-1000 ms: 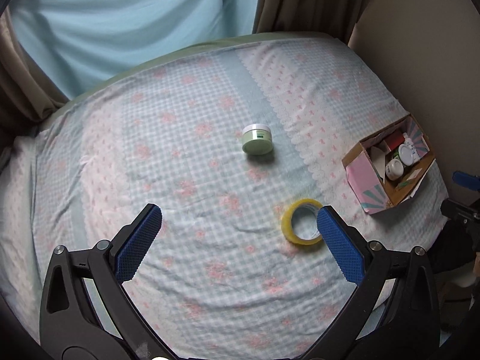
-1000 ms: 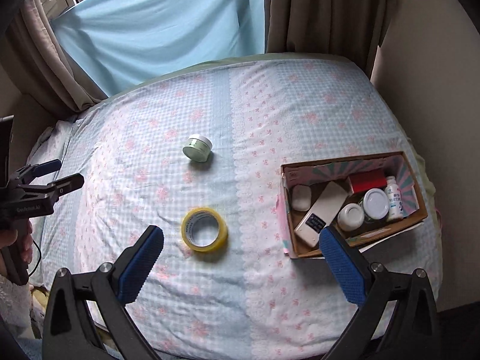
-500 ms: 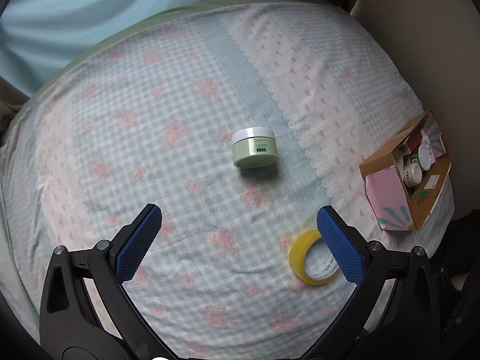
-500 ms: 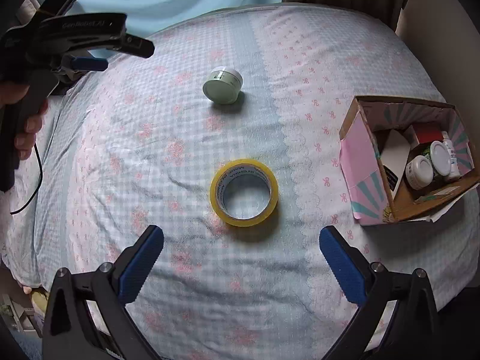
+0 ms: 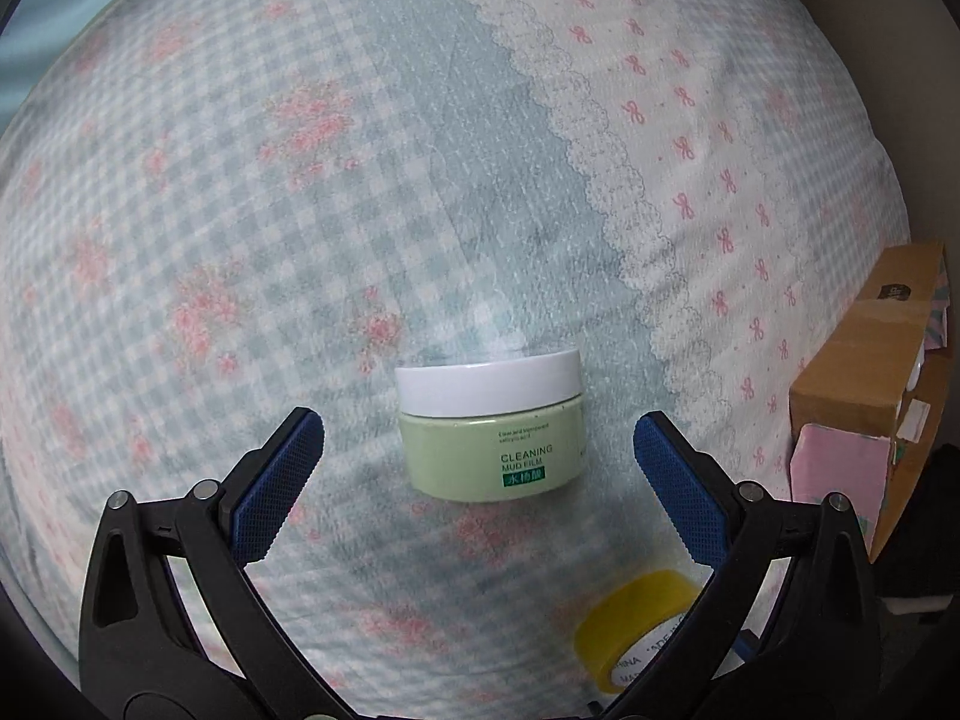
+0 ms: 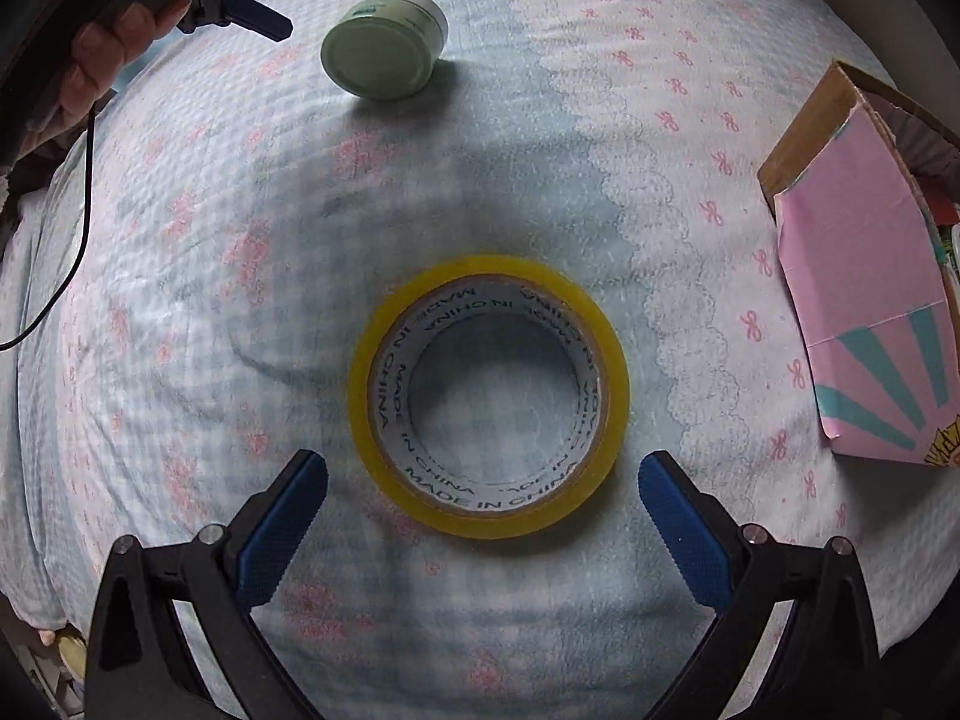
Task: Organize rigid objects
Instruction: 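Grasp the pale green CLEANING jar with the left tool while the right tool grasps the yellow tape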
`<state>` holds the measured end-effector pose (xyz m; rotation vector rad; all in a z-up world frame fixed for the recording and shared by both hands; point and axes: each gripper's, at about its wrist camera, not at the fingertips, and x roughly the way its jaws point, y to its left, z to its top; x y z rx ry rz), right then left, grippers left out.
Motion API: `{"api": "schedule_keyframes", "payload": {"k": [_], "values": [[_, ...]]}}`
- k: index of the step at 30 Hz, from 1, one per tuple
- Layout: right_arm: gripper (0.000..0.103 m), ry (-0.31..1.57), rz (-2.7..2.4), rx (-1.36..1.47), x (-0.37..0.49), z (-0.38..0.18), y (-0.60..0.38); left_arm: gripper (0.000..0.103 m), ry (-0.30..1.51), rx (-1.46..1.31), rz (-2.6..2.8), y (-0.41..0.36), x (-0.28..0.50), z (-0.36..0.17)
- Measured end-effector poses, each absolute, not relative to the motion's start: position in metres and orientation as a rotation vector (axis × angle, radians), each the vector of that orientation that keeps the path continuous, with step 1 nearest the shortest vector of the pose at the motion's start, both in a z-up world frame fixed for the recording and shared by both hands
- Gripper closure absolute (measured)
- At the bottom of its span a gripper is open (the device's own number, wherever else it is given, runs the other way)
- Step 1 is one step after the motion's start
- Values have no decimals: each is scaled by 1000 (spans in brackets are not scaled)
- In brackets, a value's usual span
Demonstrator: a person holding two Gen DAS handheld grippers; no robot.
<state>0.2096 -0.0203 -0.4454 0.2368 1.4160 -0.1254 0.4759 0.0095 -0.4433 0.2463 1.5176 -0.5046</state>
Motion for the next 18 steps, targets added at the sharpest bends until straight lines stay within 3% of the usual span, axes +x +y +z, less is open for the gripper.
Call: {"api": "schedule_keyframes", "payload": {"k": [14, 16, 18], "values": [[2, 1481, -128, 224, 243, -472, -29, 6, 1579, 232, -507, -6, 487, -491], [5, 1485, -118, 216, 245, -474, -27, 16, 1583, 223, -517, -9, 488, -495], [5, 1486, -119, 214, 245, -474, -26, 34, 1579, 213, -528, -14, 485, -498]]}}
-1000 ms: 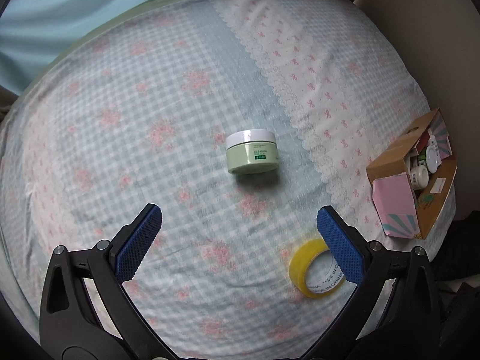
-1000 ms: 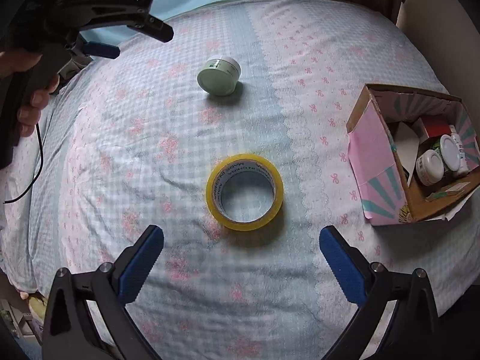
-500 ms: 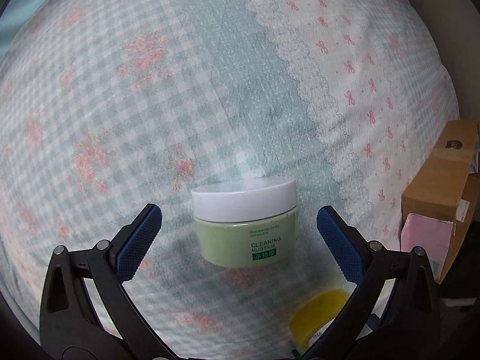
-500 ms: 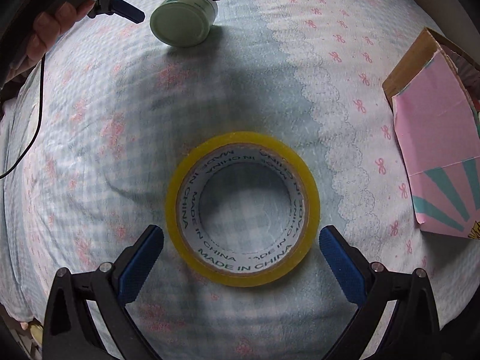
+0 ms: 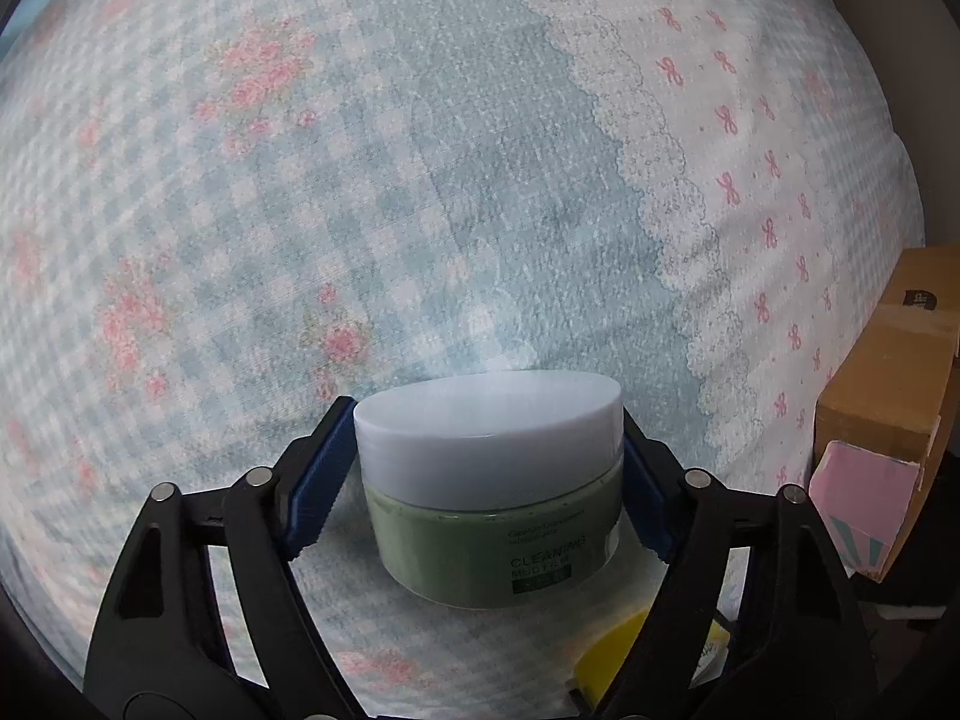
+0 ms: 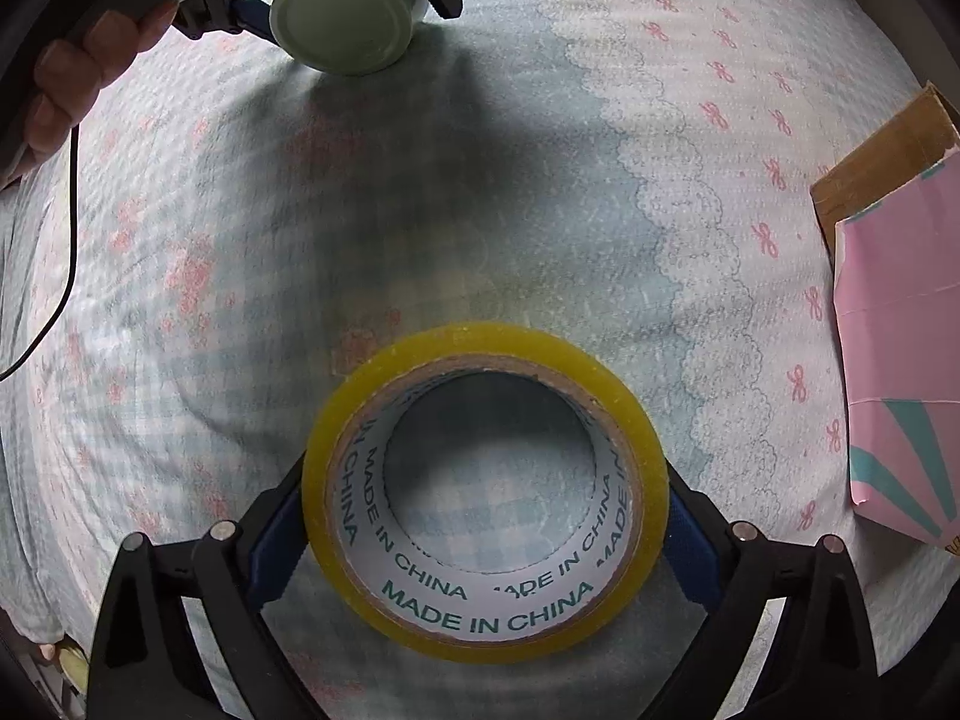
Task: Organize rigid objects
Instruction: 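Grasp the pale green CLEANING jar with the left tool while the right tool grasps the yellow tape, then carry the green jar with the left tool while the right tool carries the tape over the box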
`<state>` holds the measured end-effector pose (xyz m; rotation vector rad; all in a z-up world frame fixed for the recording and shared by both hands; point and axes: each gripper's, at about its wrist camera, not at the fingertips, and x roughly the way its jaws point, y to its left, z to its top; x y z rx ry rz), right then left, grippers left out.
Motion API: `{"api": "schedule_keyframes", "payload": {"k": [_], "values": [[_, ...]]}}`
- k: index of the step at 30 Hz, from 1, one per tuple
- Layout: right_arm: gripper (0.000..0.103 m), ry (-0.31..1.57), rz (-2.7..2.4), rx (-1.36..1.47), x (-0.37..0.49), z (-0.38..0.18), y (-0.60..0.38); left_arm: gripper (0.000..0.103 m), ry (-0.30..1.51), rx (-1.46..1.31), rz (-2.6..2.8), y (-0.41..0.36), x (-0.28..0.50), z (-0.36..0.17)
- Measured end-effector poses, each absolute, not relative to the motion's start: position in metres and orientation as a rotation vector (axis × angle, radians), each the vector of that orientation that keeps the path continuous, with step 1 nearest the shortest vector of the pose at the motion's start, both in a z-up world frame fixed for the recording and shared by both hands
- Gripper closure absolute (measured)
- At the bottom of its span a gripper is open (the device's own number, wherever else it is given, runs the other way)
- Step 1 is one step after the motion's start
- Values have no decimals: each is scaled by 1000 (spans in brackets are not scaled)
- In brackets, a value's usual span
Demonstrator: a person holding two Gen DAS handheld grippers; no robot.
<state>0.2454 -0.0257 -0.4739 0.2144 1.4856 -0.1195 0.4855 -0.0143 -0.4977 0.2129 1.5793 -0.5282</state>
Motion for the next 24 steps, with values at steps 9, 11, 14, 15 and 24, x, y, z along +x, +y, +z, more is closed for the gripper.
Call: {"api": "schedule_keyframes", "payload": {"k": [9, 11, 14, 15, 24], "values": [[6, 1483, -112, 228, 250, -476, -27, 34, 1509, 190, -558, -10, 473, -485], [6, 1478, -113, 233, 248, -473, -33, 34, 1499, 187, -560, -6, 465, -479], [6, 1470, -118, 251, 244, -467, -34, 34, 1486, 177, -562, 3, 458, -468], [6, 1467, -120, 257, 242, -465, -36, 34, 1481, 174, -561, 5, 456, -464], [6, 1381, -117, 252, 228, -421, -44, 34, 1409, 152, -561, 32, 426, -406]]}}
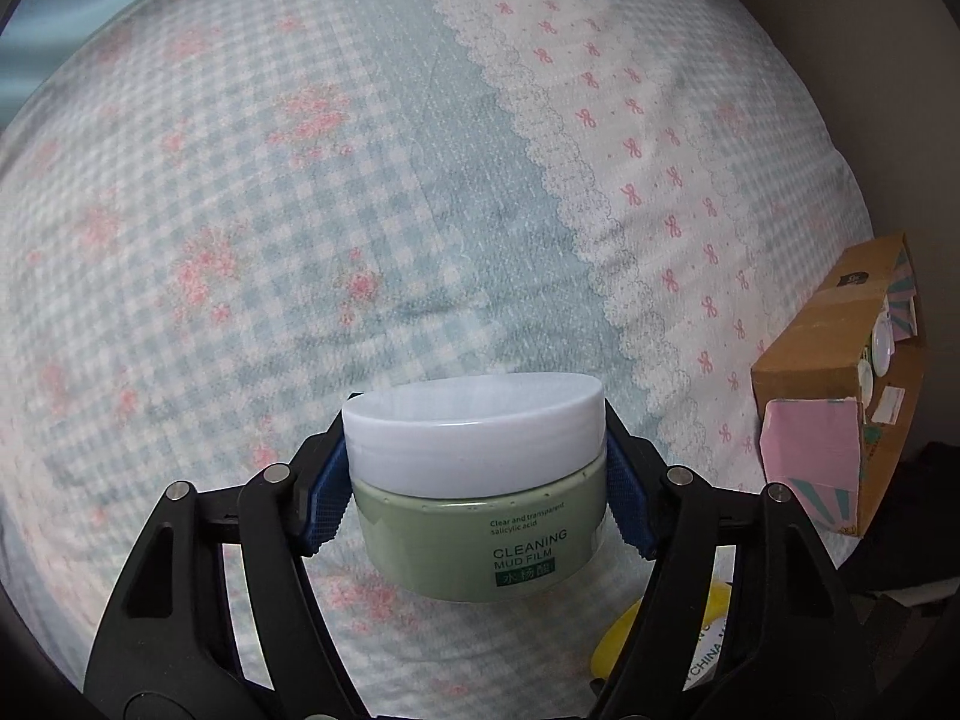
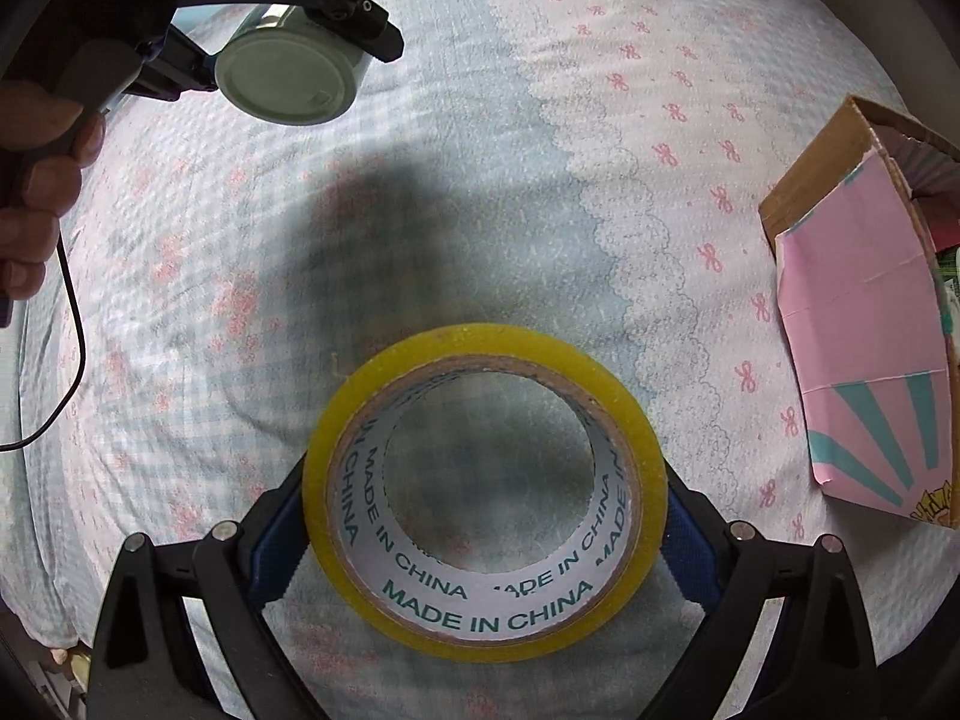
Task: Organize rigid objects
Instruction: 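Carry the green jar with the left tool while the right tool carries the tape over the box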
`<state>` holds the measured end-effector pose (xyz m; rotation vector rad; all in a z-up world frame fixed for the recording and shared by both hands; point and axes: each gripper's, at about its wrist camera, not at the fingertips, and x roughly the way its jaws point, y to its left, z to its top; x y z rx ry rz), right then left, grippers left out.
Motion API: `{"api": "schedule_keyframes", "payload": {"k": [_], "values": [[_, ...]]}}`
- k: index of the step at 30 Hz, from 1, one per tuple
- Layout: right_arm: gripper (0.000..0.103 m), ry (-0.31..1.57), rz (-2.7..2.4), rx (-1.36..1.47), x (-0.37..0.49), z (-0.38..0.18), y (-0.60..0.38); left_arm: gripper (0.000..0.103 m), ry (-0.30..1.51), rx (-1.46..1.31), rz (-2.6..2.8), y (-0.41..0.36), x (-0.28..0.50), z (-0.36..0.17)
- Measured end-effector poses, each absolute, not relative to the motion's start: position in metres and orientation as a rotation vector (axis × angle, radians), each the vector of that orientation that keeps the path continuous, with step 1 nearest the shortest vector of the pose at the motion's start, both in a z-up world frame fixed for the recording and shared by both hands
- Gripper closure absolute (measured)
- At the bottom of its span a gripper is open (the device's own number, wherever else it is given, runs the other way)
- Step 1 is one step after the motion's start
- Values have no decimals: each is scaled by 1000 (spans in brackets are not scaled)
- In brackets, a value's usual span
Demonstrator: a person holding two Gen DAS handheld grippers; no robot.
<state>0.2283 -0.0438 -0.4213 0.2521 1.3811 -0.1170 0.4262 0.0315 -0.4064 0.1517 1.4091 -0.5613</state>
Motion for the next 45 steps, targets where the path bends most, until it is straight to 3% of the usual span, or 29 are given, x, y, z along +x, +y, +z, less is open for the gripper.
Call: {"api": "schedule_keyframes", "payload": {"k": [15, 22, 33, 45], "values": [[6, 1237, -93, 366, 180, -266, -80, 34, 1251, 128, -656, 51, 336, -259], [6, 1169, -132, 408, 143, -214, -122, 34, 1228, 98, -732, 19, 279, -229], [6, 1154, -112, 482, 94, -203, -247, 34, 1226, 10, -673, -54, 214, -215], [6, 1169, -66, 468, 110, -220, -378, 34, 1313, -53, -611, -172, 197, -263]]}}
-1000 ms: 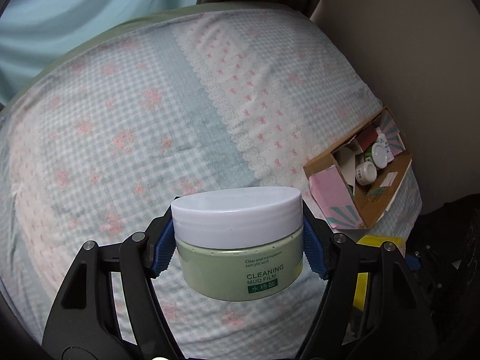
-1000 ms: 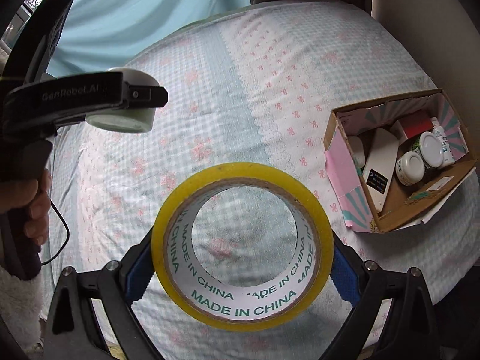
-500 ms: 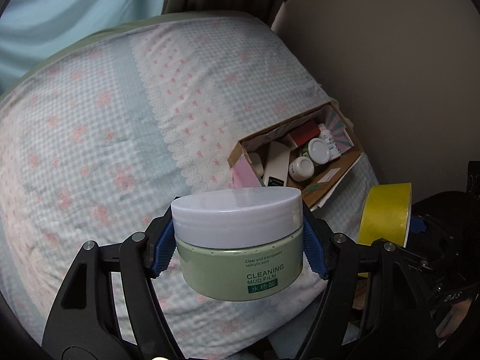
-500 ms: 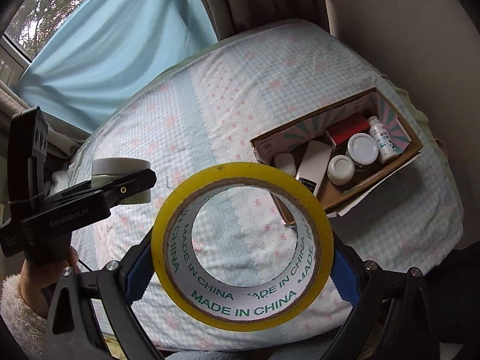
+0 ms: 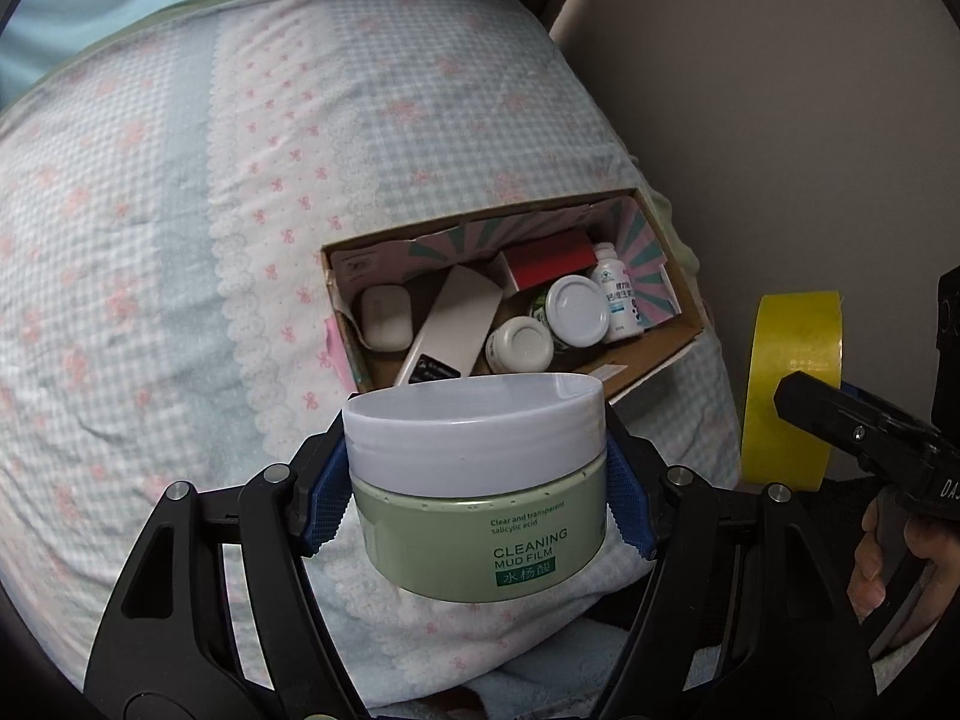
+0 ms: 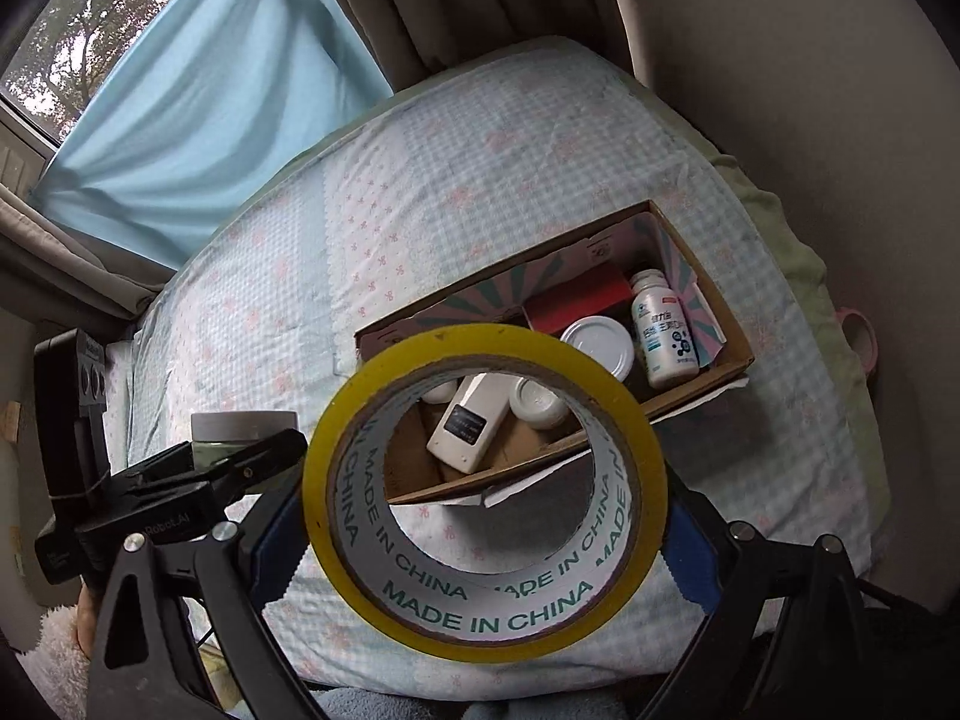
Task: Organize rigid objects
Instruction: 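Carry the green jar with the left tool while the right tool carries the tape over the box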
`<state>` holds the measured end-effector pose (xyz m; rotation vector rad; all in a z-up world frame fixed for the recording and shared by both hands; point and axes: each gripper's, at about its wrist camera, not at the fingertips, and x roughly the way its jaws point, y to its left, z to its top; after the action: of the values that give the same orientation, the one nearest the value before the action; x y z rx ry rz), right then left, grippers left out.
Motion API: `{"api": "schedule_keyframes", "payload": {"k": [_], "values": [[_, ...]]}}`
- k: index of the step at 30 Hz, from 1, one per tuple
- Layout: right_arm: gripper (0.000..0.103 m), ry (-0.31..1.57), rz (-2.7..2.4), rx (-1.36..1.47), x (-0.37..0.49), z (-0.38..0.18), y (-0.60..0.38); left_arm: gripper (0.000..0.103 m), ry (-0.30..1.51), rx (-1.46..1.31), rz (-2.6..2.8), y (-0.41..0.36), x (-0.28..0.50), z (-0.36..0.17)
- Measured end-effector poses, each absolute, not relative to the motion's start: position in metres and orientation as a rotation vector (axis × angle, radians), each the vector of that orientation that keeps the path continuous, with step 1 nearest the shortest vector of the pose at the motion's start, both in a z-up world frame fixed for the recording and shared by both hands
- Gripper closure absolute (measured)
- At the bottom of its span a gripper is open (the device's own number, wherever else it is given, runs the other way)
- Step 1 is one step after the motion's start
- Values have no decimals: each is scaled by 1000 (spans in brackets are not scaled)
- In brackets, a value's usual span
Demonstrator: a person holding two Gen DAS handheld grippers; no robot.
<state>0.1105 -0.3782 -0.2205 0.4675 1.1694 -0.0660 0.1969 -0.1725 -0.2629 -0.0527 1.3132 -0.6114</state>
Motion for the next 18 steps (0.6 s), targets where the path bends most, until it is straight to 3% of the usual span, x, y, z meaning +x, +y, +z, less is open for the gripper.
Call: {"api": "schedule_keyframes", "payload": {"k": [9, 18], "values": [[6, 1244, -32, 401, 163, -260, -419, 34, 1361, -1, -567, -218, 204, -302], [6, 1309, 87, 107, 203, -322, -405, 34, 1456, 55, -523, -246, 218, -369]]}}
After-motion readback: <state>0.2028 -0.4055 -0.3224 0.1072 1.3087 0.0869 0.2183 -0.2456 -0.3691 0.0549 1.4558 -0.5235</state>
